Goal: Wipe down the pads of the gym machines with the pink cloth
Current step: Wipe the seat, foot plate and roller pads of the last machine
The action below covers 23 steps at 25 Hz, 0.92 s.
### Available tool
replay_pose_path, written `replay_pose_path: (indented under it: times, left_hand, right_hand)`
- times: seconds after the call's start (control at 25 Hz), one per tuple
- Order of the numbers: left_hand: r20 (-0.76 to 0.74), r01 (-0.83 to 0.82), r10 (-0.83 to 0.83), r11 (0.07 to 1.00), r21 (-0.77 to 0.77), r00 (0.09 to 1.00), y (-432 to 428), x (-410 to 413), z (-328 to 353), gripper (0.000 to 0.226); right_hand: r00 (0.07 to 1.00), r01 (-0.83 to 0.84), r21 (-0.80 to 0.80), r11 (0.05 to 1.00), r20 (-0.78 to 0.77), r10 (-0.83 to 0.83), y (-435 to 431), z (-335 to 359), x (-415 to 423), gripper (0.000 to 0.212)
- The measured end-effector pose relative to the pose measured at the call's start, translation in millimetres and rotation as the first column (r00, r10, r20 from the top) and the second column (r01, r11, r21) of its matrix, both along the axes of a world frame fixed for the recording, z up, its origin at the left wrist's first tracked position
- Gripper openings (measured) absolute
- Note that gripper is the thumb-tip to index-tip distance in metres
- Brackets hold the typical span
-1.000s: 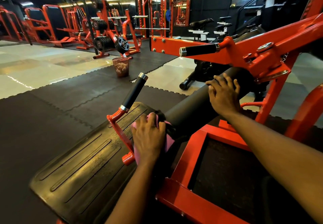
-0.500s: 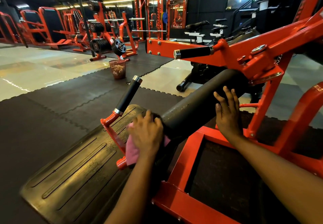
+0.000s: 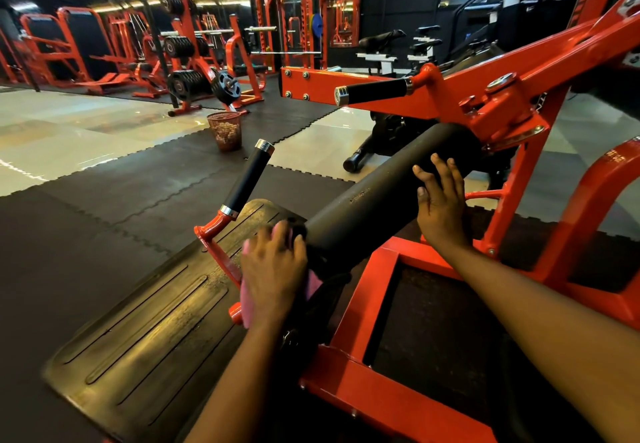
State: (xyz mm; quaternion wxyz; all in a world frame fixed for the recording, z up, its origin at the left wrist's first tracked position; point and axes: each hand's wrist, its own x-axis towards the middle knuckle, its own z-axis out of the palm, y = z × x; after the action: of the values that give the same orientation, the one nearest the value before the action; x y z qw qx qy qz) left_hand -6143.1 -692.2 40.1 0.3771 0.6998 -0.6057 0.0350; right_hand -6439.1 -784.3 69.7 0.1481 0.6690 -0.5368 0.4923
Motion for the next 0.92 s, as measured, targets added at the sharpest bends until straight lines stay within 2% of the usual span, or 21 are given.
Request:
replay_pose_path:
  times: [0.12, 0.28, 0.44, 0.52, 0.56, 0.64, 0.72, 0.84, 0.92]
  left_hand:
    - [-0.051, -0.111, 0.112, 0.994, 0.02, 0.992, 7.4, 14.2, -8.3, 0.041]
    - [-0.005, -0.104, 0.104, 0.995, -0.004, 0.995, -21.8, -32.0, 21.5, 0.034]
    - [0.027, 0.033, -0.033, 0.999, -0.001, 0.999, -64.9, -119.2, 75.5, 0.031]
    - [0.014, 0.058, -0.059, 0.998, 0.02, 0.998, -74.4, -137.8, 88.4, 0.034]
    - [-0.003, 0.096, -0.096, 0.995, 0.004, 0.995, -72.7, -135.7, 89.5, 0.036]
    - [-0.054, 0.295, -0.297, 0.954, -0.044, 0.953, -60.4, -113.8, 81.5, 0.04]
    - [-0.198, 0.427, -0.431, 0.902, -0.065, 0.88, -48.3, -79.0, 70.5, 0.049]
    - [-0.33, 0.244, -0.246, 0.969, -0.047, 0.911, -39.2, -17.8, 39.4, 0.055]
    - [-0.362, 0.176, -0.163, 0.984, 0.003, 0.918, -30.3, 8.3, 19.2, 0.041]
  right_hand:
    - [1.0, -0.002, -0.002, 1.0, 0.013, 0.002, -0.3, -0.7, -0.3, 0.039]
    - [1.0, 0.003, 0.009, 1.0, -0.003, -0.003, -0.5, -0.3, -1.6, 0.038]
    - [0.998, -0.021, 0.013, 1.0, -0.052, 0.021, -2.9, 3.5, -10.4, 0.037]
    - [0.996, -0.049, 0.036, 0.998, -0.071, 0.051, -1.5, 9.0, -17.8, 0.038]
    - [0.994, -0.058, 0.063, 0.996, -0.085, 0.063, -0.3, 13.0, -21.6, 0.039]
    - [0.994, -0.053, 0.102, 0.993, -0.086, 0.062, 2.8, 20.1, -23.1, 0.038]
    - [1.0, 0.007, 0.093, 0.996, -0.031, -0.004, 5.5, 33.4, -15.2, 0.027]
    - [0.993, 0.094, 0.064, 0.993, 0.066, -0.098, 20.9, 61.4, 35.9, 0.036]
    - [0.999, 0.047, 0.118, 0.992, -0.025, -0.044, 38.6, 67.4, 92.2, 0.036]
